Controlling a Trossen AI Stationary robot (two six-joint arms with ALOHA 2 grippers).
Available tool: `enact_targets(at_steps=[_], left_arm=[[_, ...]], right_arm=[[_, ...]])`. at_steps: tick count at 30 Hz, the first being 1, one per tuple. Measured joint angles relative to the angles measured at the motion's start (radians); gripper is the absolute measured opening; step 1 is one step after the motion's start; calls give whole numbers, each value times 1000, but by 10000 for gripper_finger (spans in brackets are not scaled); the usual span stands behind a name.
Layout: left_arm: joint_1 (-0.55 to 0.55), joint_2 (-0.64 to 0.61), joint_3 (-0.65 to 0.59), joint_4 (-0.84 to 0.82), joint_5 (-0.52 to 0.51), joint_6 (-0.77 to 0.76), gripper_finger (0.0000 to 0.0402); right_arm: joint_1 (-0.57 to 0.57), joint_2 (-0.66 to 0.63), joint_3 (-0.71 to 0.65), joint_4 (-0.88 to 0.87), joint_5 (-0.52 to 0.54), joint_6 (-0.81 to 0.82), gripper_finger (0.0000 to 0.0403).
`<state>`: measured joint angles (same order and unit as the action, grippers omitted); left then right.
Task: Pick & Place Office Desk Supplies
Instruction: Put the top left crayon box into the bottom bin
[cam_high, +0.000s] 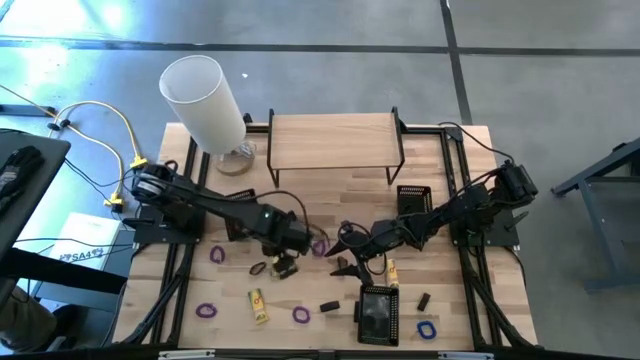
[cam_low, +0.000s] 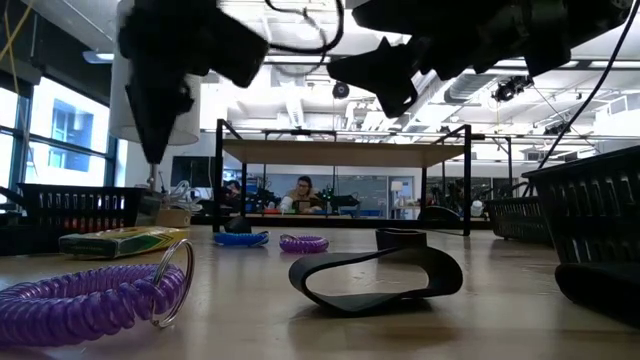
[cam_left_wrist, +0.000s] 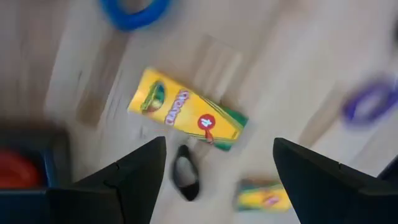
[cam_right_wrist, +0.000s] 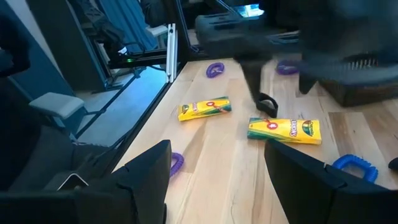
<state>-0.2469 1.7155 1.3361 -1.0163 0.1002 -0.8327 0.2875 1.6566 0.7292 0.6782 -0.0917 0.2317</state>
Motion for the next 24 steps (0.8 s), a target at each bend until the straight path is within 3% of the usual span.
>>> enact_targets(at_steps=[2,8,17,24], left_arm=[[15,-1,0,-14,-29,-137,287],[-7,2,0,-21,-96,-318,287],[-71,2,-4,-17,-103,-385,287],[-120,2,-17,-19,-196,-588,287]], right_arm=[[2,0,0,-5,0,0,246],[3,0,0,-13,-30,0,246],[22,0,0,-20,-83,-26,246],[39,0,0,-17,-66,-26,246]])
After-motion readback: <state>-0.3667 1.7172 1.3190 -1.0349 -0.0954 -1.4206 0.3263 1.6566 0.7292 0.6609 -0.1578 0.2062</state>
